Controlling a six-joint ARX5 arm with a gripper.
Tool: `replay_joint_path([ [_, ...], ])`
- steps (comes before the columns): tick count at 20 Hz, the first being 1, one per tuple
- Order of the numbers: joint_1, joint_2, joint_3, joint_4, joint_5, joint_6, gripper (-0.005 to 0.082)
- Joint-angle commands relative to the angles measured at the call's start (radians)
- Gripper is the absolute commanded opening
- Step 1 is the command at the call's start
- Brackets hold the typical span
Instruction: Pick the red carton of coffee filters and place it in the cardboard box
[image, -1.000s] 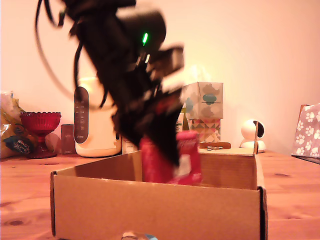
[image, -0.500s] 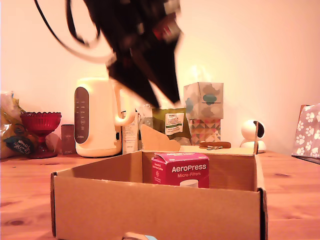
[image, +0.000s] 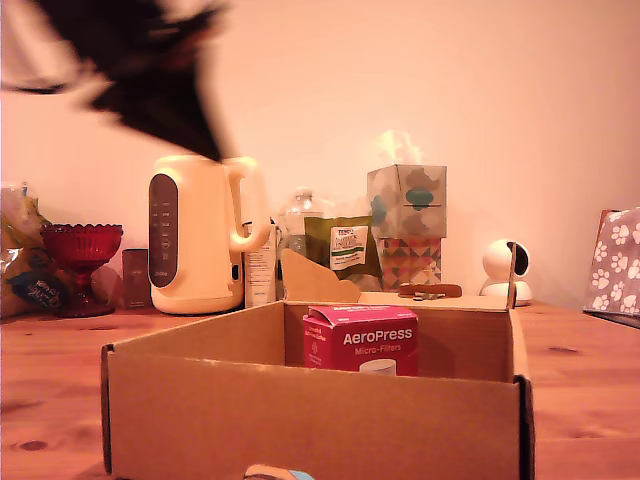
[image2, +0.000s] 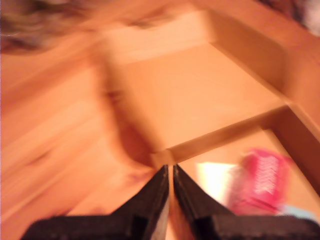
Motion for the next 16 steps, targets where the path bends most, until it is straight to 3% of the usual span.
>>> replay_joint_path([
  [1,0.051,-0.072,-0.084,0.070,0.010,-0.040,-0.0024],
  [3,0.137,-0.159,-0.175,0.134,0.010,-0.075,-0.0024],
  [7,0.312,-0.316,-0.307,0.186,0.018,-0.095,-0.0024],
  [12,0.448,-0.486,-0.447,0.238,0.035,-0.121,-0.0024],
  [14,0.475,-0.547,-0.476,0.246,0.035,-0.169,-0.0024],
  [16,0.488,-0.593,-0.496,0.245,0.035,-0.169,-0.0024],
])
